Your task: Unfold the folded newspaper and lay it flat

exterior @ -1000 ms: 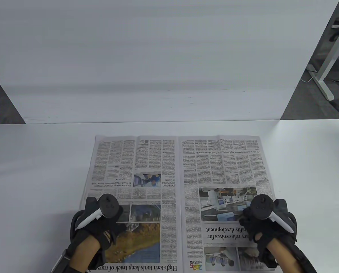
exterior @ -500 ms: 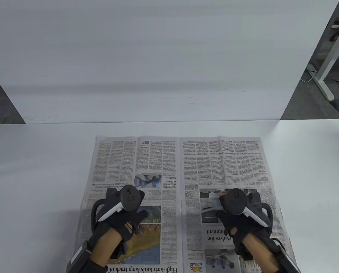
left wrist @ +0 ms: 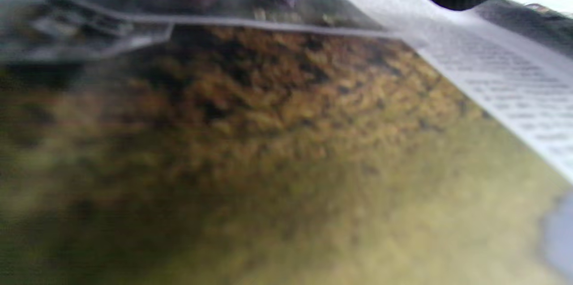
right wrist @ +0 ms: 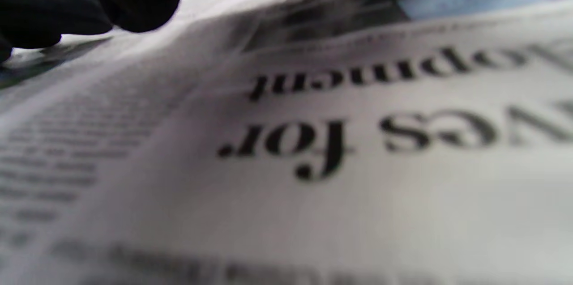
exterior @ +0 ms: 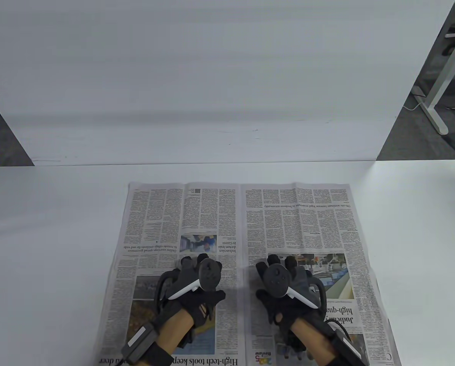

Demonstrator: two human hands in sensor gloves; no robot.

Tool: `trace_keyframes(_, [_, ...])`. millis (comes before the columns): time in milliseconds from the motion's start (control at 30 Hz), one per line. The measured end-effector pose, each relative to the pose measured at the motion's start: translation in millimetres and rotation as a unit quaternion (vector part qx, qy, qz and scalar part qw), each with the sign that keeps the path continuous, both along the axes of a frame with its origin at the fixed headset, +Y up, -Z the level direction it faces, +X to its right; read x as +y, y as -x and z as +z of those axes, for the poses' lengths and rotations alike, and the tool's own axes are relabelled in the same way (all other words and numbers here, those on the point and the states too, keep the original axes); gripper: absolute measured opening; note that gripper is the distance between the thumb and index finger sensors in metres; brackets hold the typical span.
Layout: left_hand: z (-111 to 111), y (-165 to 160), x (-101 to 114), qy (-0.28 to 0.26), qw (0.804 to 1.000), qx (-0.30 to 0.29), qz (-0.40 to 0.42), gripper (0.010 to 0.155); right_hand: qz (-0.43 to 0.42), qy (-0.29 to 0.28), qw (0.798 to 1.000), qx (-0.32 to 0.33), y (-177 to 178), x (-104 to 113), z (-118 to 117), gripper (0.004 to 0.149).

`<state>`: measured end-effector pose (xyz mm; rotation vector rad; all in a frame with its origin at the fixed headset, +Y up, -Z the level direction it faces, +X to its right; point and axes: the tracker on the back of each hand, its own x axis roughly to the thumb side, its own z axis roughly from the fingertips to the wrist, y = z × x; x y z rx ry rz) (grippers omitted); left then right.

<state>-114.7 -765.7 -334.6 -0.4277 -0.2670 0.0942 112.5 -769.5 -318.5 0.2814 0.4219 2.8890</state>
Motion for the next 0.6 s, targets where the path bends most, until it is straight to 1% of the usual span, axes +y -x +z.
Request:
trace_keyframes(100, [-0.2,-0.2,-4.3,0.016,1.000,-0.003,-0.008,0.077,-0.005,0.021,1.000,-0.004,-2.7,-6.7,-1.6,0.072])
trace_keyframes(167, [0.1,-0.1,-4.8,0.016,1.000,-0.003,-0.007,0.077,-0.003,0.033,0.999,-0.003,-4.3,-9.4,-1.9,0.073])
trace_keyframes(300, [1.4,1.0,-8.8,0.027,0.999,-0.005,-0.025,0.079,0.005,0.039,0.999,-0.004,-7.4,-12.0,-1.4,0.073])
trace_keyframes(600, [0.7,20.6,-11.5,0.035,0.999,0.023,-0.006,0.079,0.005,0.052,0.998,-0.034,-28.9,-15.8,-3.1,0.073])
